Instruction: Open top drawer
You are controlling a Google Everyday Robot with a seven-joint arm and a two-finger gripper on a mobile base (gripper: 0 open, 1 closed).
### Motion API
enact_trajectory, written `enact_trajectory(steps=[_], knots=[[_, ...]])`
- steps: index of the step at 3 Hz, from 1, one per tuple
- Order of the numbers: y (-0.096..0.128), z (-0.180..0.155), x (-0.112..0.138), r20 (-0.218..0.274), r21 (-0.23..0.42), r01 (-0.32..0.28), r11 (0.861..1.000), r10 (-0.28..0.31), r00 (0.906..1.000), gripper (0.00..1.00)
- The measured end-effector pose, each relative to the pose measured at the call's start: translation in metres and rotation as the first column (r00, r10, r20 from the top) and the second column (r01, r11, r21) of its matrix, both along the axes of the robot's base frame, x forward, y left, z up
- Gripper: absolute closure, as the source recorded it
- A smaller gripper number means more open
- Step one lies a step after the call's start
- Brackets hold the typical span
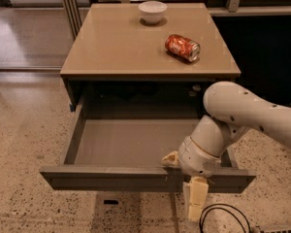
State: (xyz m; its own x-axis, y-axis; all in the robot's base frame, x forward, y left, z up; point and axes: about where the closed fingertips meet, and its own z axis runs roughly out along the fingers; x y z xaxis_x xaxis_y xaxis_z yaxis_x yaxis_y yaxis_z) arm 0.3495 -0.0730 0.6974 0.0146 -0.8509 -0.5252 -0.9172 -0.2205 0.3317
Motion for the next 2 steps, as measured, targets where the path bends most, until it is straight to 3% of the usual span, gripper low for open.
enact_trajectory(steps=[1,2], knots=[[0.001,-0.001,-0.001,-0.004,0.005,-0.003,1.0,0.003,1.0,0.0],[-0.001,-0.004,-0.017,-0.043,0.029,-0.011,1.0,0.012,0.999,0.0]])
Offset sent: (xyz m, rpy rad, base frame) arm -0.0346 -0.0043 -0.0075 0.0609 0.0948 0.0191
